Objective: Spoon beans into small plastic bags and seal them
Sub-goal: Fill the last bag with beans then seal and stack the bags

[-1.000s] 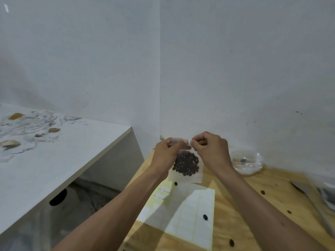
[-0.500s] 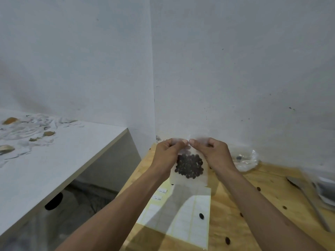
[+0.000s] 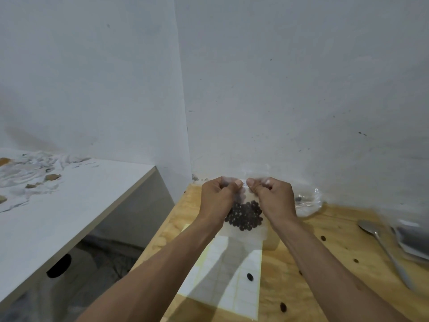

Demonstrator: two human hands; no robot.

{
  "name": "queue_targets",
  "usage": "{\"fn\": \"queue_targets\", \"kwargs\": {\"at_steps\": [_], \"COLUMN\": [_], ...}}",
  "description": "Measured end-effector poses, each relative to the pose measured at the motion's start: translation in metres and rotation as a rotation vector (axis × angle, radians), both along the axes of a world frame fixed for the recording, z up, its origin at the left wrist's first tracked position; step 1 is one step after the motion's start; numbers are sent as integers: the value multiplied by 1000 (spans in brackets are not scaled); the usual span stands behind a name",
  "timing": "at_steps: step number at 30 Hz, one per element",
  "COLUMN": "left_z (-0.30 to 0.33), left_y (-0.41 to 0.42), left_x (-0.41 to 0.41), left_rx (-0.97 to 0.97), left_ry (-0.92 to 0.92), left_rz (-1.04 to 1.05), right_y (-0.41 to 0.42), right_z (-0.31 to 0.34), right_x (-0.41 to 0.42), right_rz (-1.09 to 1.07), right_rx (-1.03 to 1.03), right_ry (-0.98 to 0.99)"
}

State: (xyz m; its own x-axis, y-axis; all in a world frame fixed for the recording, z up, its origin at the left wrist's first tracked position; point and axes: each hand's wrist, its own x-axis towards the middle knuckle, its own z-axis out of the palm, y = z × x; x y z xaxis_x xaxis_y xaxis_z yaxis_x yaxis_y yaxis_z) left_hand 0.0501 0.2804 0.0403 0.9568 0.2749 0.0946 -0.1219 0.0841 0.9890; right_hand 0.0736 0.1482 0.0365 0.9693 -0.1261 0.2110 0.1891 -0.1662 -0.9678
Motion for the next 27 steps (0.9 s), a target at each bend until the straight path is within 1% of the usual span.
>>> {"fn": "queue_targets", "kwargs": {"at_steps": [4, 6, 8, 10, 12, 14, 16, 19, 22, 25, 27], "left_z": [3, 4, 6, 5, 2, -1, -3, -2, -2, -10, -18], "left_y": [-13, -20, -29, -41, -61, -89, -123, -183, -241, -287, -312], "left_x": [6, 11, 18, 26, 31, 34, 33, 29, 26, 29, 30], "left_rx": [5, -21, -52, -10, 142, 263, 327, 435, 513, 577, 648], "left_ry": [2, 8, 9, 34, 125, 187, 171, 131, 107, 117, 130], "left_rz": [10, 5, 7, -22, -104, -219, -336, -487, -594, -624, -628], "right_y": [-14, -30, -51, -76, -103, -136, -172, -229, -280, -318, -335], "right_z": [2, 7, 10, 9, 7, 6, 3, -5, -7, -14, -22], "right_x": [-2, -6, -11, -14, -14, -14, -14, -20, -33, -41, -42], "right_rz": [55, 102, 140, 155, 72, -68, -210, -369, -481, -585, -589], "right_rx": [41, -1, -27, 7, 23, 32, 29, -7, -144, -311, -396], "right_ry": [33, 58, 137, 200, 202, 179, 165, 145, 154, 190, 264]}}
